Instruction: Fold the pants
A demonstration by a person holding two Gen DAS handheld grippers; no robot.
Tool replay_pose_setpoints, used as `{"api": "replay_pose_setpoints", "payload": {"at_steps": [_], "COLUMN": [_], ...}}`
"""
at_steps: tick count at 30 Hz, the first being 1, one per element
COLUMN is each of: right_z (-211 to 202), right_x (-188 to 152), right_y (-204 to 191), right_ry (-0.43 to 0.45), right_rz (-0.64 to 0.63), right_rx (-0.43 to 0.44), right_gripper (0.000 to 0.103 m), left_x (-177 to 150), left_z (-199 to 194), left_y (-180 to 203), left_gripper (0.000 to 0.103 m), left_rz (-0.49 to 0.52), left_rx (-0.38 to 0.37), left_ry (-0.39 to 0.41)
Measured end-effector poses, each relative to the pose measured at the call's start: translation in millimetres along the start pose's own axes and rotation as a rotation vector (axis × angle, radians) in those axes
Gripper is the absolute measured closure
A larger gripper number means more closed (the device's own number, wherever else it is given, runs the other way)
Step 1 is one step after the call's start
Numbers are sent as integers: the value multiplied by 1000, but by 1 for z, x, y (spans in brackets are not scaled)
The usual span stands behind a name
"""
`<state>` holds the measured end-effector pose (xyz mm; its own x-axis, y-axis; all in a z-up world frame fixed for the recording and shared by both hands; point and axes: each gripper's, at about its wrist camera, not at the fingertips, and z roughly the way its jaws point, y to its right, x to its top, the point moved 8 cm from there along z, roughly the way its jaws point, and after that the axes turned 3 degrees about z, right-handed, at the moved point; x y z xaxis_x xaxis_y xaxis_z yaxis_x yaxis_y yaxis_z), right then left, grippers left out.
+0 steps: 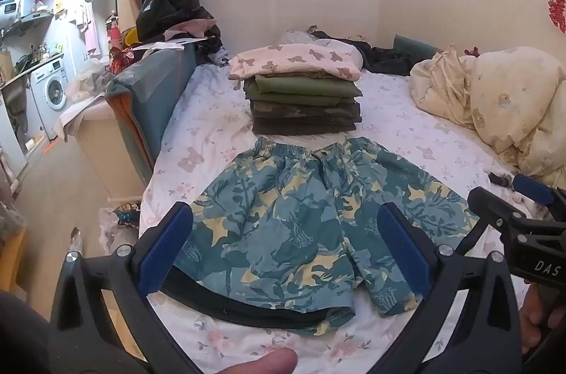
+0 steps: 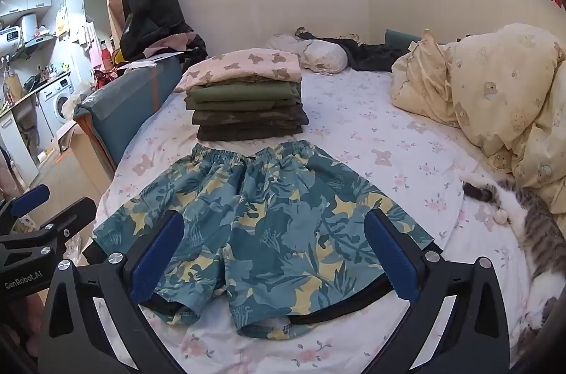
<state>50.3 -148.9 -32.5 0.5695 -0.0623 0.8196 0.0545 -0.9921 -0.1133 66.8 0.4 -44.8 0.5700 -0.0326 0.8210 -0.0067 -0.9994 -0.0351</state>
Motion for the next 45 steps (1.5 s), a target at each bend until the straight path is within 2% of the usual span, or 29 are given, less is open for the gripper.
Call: {"api": "replay_pose_setpoints", "payload": {"at_steps": [3,45], "right_z": [0,2], "right_x": [0,0], "right_y": [0,0], "right_ry": [2,-3], "right_rz": [-4,-6], "right_rx": [-3,-3], "right_gripper": [0,0], "left_x": [2,3], "left_z": [-2,-6], "left_y": [1,-1], "left_gripper": [0,0], "left_rz": [6,1], "left_rx": [5,3], "left_ry": [24,24]}}
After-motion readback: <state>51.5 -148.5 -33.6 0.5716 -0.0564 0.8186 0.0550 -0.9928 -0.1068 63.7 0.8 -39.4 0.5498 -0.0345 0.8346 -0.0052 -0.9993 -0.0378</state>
